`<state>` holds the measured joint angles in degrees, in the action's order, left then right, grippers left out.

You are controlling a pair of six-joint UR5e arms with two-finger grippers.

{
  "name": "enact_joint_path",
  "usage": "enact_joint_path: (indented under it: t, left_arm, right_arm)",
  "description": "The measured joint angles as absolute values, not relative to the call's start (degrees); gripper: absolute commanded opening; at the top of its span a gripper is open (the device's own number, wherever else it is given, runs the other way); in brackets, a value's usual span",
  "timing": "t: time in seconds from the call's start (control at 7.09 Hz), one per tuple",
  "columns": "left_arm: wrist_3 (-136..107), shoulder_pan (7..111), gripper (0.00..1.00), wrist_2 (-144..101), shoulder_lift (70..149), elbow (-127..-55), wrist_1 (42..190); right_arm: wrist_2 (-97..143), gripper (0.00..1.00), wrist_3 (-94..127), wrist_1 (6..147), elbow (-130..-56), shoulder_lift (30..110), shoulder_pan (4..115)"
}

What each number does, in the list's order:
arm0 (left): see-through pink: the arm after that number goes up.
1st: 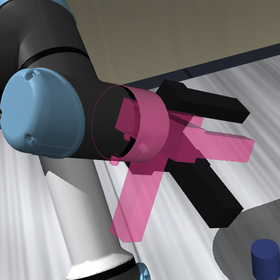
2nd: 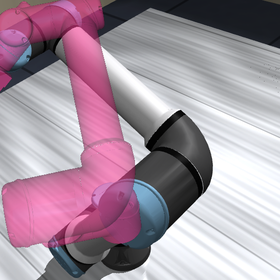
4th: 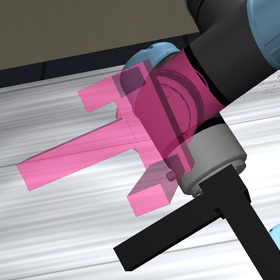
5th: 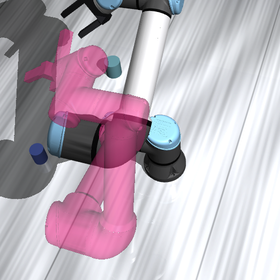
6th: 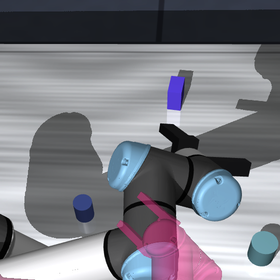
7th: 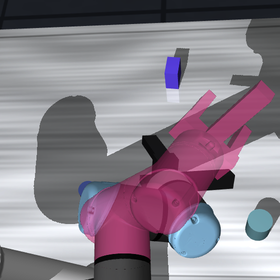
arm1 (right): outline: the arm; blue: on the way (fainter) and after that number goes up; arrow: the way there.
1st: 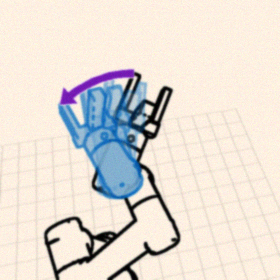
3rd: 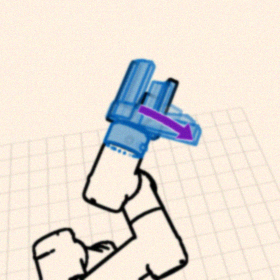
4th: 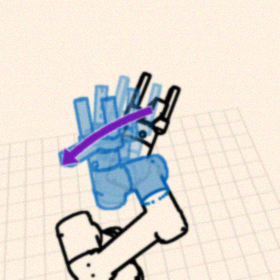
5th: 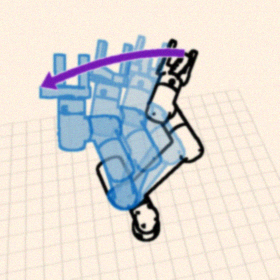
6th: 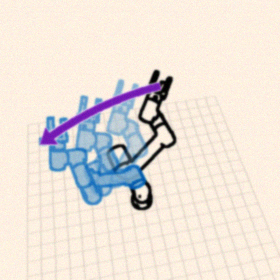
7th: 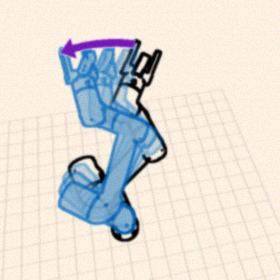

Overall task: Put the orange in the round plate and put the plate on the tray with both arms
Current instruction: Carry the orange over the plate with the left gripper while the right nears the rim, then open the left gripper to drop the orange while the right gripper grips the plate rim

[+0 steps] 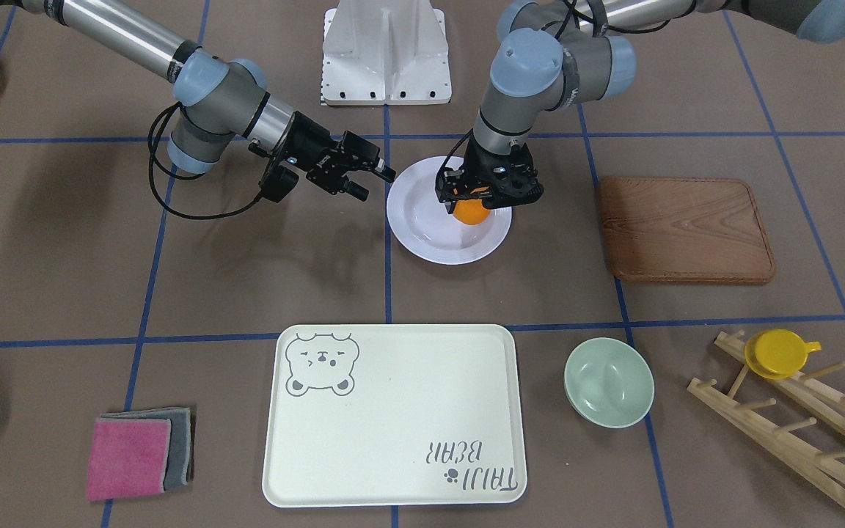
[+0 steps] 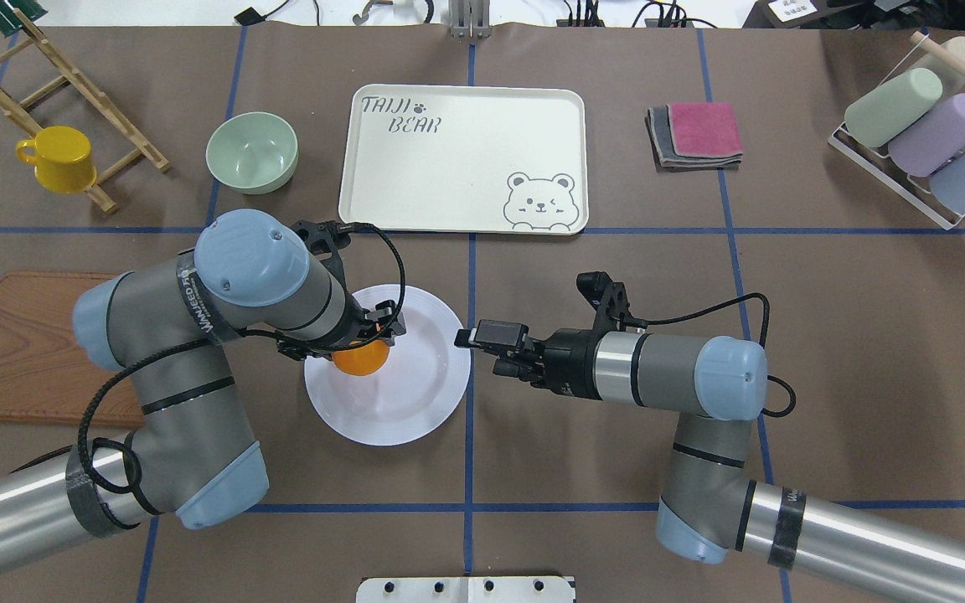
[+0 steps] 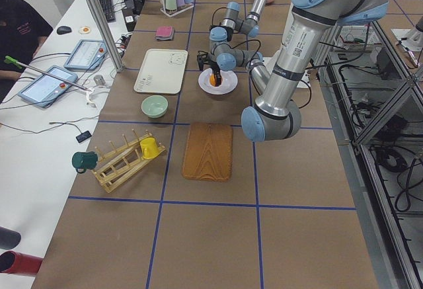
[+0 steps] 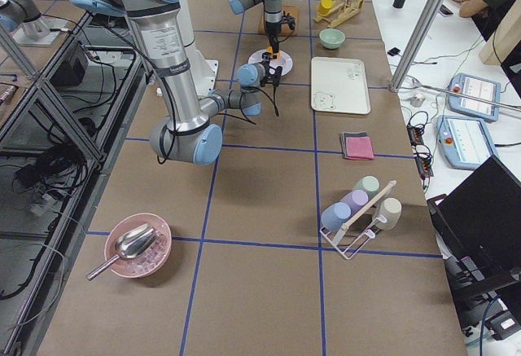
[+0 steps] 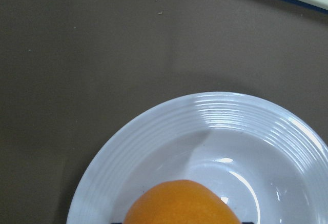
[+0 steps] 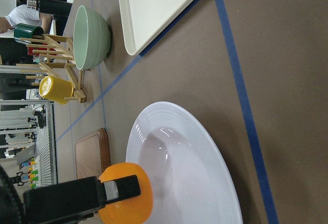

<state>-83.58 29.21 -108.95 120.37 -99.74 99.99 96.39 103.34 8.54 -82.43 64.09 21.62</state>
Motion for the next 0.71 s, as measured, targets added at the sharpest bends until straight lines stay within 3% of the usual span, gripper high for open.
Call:
enact_joint_path:
  t: [0.71]
  left_arm:
    - [-81.45, 33.11, 0.99, -112.01, 119.19, -102.65, 101.13]
  right_arm:
    - [93.56, 0.99, 102.63, 10.54, -79.80, 62.11, 19.14]
